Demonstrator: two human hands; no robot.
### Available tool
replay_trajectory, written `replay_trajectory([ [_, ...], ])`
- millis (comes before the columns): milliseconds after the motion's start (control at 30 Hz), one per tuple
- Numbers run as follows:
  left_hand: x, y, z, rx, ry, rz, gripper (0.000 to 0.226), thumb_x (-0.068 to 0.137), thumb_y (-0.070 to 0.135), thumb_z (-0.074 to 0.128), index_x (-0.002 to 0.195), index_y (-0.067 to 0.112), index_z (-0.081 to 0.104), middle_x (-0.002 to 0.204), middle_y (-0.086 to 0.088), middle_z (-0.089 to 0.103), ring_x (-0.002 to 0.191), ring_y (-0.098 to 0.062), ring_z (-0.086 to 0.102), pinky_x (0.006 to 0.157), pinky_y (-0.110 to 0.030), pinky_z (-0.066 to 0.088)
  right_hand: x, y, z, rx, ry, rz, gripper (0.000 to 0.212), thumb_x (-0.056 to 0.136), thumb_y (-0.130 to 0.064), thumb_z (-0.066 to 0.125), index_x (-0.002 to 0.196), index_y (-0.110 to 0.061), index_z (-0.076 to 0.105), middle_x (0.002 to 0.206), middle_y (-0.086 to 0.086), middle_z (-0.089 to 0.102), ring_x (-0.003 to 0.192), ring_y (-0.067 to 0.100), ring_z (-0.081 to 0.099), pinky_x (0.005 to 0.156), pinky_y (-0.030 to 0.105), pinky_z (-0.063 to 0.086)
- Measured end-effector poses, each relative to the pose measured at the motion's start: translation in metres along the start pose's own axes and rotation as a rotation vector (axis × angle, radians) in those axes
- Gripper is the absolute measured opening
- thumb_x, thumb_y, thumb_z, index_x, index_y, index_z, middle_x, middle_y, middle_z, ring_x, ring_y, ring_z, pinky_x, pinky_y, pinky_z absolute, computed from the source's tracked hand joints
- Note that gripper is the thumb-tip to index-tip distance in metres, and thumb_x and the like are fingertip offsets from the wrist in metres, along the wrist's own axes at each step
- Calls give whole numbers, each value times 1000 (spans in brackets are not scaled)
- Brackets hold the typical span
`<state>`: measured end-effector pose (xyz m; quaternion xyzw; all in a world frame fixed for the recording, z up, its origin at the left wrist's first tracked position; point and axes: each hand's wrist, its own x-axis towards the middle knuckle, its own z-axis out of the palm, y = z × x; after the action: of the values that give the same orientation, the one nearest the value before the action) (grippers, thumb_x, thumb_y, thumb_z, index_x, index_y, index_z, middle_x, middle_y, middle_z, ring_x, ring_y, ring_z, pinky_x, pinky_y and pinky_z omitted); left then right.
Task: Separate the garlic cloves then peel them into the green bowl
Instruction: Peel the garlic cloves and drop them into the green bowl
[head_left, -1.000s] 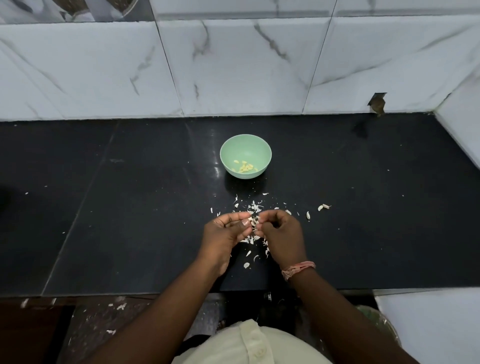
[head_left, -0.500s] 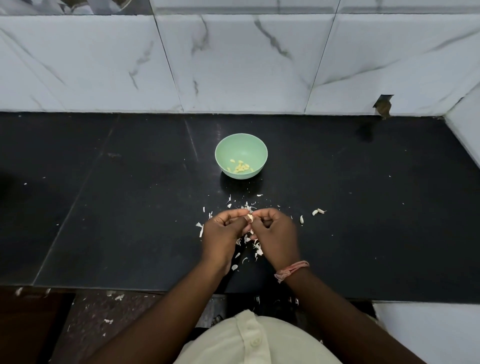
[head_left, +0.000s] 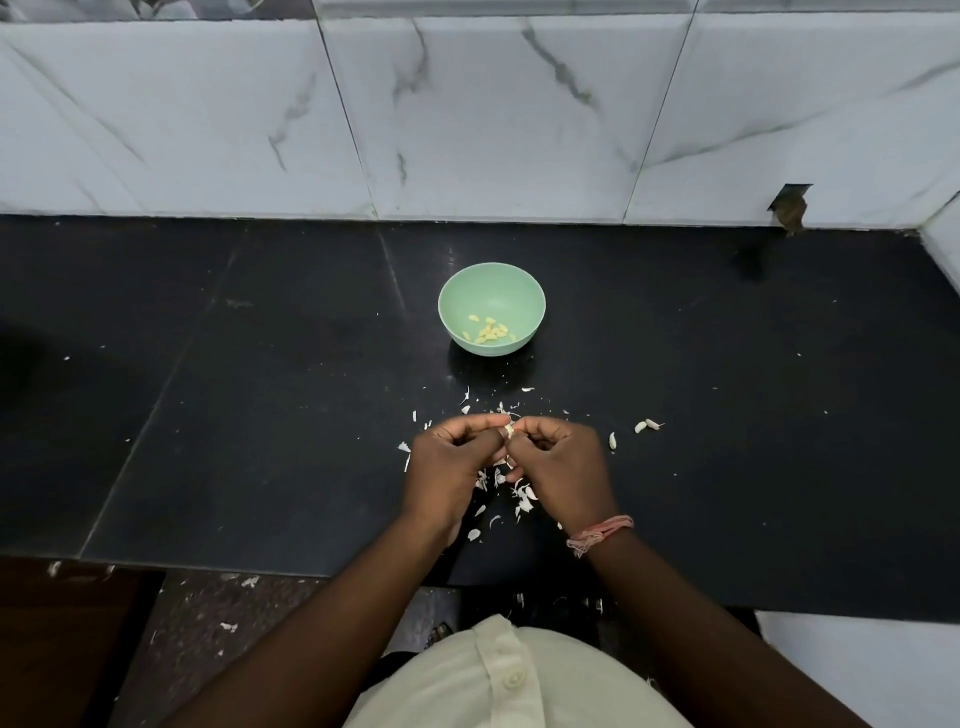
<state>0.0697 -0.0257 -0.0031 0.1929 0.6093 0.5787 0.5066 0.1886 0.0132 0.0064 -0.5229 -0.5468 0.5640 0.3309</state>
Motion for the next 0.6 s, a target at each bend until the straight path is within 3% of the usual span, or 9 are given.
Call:
replay_trajectory([
  [167,3,2,3,-17,-3,-29,13,86,0,72,94,8,79,96,-20,76,81,-20,69,84,-35,57,0,-3,1,-59,36,-27,21,86,1,61,73,-11,73,65,5,74,50,12,60,52,26,52],
  [300,0,4,6,-92,-18,-72,13,89,-3,68,98,1,76,99,-21,75,87,-23,70,87,-32,58,3,1,0,-165,46,-91,16,81,-18,62,66,-17,68,57,3,69,47,17,53,49,40,49],
  [467,5,15,-2,-284,-125,-203,14,93,-5,63,105,-5,71,99,-20,75,85,-18,74,74,-22,59,9,-5,-2,-94,54,-20,11,85,-7,68,79,-15,73,65,4,72,46,14,60,47,24,46],
  [600,7,18,-2,-289,-170,-248,18,89,1,69,105,-5,71,97,-18,75,86,-17,73,76,-24,60,11,0,-7,-143,26,-27,11,87,-10,70,81,-18,73,65,-3,71,50,4,58,53,25,48],
])
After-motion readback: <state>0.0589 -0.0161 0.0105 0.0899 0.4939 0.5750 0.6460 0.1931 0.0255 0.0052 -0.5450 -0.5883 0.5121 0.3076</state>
